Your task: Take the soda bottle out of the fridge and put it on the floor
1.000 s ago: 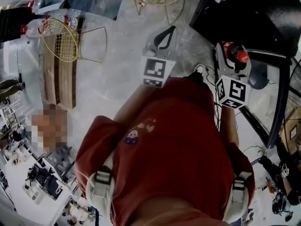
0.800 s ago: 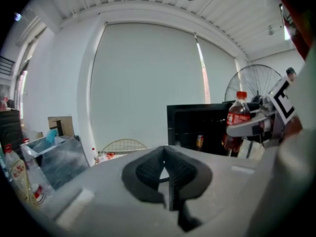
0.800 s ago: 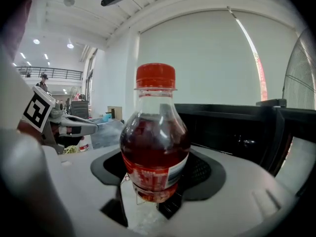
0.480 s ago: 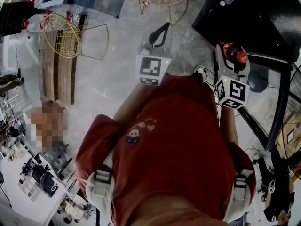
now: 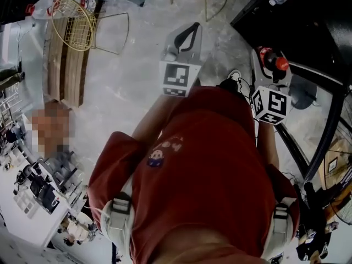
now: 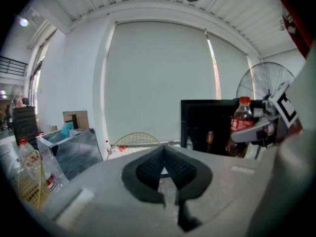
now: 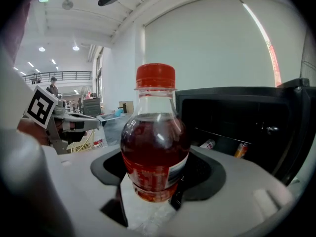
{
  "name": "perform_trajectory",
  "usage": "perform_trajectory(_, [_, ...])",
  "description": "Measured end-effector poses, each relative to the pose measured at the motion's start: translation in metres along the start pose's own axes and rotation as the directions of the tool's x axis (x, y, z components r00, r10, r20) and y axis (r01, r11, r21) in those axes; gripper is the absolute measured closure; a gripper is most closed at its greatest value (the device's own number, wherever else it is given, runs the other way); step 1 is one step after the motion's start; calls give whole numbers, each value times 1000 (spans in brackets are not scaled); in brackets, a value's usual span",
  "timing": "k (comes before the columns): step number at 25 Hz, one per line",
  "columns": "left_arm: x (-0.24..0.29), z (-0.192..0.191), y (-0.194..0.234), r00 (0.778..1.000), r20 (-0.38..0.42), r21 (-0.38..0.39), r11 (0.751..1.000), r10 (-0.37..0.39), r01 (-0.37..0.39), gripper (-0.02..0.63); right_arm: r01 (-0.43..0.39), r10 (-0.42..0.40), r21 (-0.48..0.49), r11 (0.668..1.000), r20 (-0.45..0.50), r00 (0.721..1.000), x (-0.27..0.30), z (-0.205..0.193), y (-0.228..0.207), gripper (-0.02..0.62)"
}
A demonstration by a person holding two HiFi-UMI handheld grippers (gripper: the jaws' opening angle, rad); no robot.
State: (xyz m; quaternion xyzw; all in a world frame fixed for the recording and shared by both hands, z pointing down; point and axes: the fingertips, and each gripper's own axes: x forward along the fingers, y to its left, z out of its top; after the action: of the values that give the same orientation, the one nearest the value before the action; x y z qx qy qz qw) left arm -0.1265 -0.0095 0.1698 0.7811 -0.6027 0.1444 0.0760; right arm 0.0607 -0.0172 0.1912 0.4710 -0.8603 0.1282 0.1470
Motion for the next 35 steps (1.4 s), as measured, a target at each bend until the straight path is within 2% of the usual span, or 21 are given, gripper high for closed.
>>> perform_trajectory(7, [-12, -27, 27, 995, -43, -38, 996, 84, -86, 606, -115, 116, 21, 993, -65, 991, 29, -21, 31, 285])
perform_trajectory(12, [-42, -46, 43, 987, -94, -79, 987, 133, -141, 606, -202, 199, -15, 979, -126, 972, 34, -31, 71, 285])
perform_trajectory(22, [-43, -115, 60, 970, -188, -125, 976, 151, -176, 606, -309, 292, -52, 950, -212, 933, 77, -80, 110, 285])
perform_trajectory(27, [-28, -177, 66, 966, -226, -189, 967, 127, -171, 606, -341, 317, -40, 939, -284, 905, 102, -131, 124, 285])
perform_trajectory(32, [-23, -254, 76, 943, -314, -216, 958, 114, -187, 606, -369, 339, -19, 929, -356, 871, 123, -193, 144, 285])
perform_trajectory(35, [-17, -309, 81, 920, -380, -253, 946, 97, -204, 606, -378, 355, 16, 926, -385, 852, 144, -234, 152, 285])
